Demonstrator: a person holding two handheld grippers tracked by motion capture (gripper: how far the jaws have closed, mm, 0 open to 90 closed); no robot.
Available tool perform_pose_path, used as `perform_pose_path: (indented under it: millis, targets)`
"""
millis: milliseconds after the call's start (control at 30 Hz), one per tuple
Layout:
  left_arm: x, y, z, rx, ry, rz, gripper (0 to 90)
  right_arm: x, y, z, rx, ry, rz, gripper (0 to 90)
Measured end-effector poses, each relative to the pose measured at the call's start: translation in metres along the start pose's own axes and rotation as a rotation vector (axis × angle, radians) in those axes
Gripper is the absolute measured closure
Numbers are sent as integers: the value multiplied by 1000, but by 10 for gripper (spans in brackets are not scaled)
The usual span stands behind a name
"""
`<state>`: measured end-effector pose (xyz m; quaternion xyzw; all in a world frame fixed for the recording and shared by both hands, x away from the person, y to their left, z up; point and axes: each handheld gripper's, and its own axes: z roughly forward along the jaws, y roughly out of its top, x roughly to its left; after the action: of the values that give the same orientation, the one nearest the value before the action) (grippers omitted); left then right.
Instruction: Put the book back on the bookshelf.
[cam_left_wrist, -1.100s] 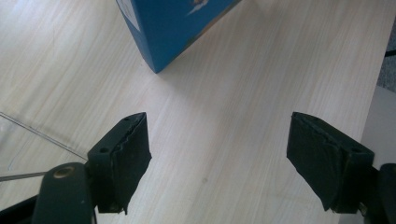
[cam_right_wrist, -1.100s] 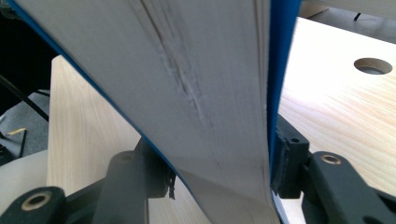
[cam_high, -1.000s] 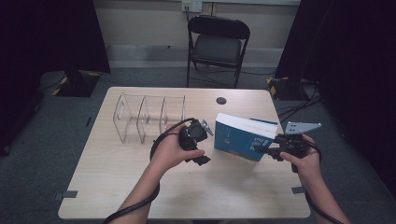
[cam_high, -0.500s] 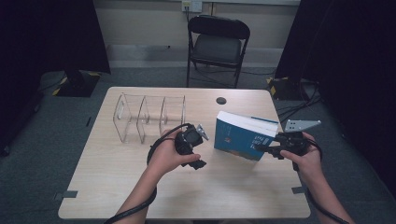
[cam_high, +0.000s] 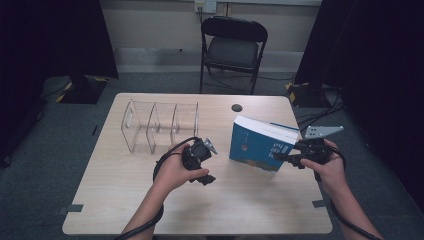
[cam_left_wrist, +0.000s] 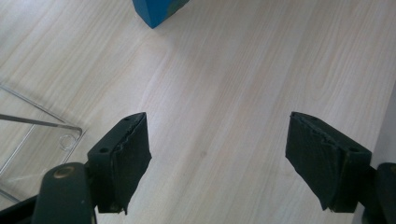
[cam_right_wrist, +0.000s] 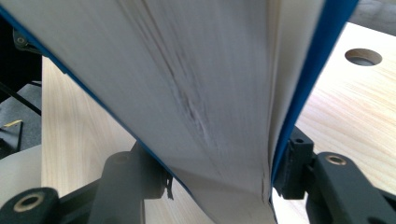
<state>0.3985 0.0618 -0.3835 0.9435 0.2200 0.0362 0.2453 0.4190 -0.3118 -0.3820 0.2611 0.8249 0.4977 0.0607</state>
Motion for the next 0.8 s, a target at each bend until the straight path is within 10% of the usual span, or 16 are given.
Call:
perform_pose_path:
  millis: [800]
  targets:
    - [0,-16,10,16,-7,-18,219,1,29,-10,89,-35,-35,425]
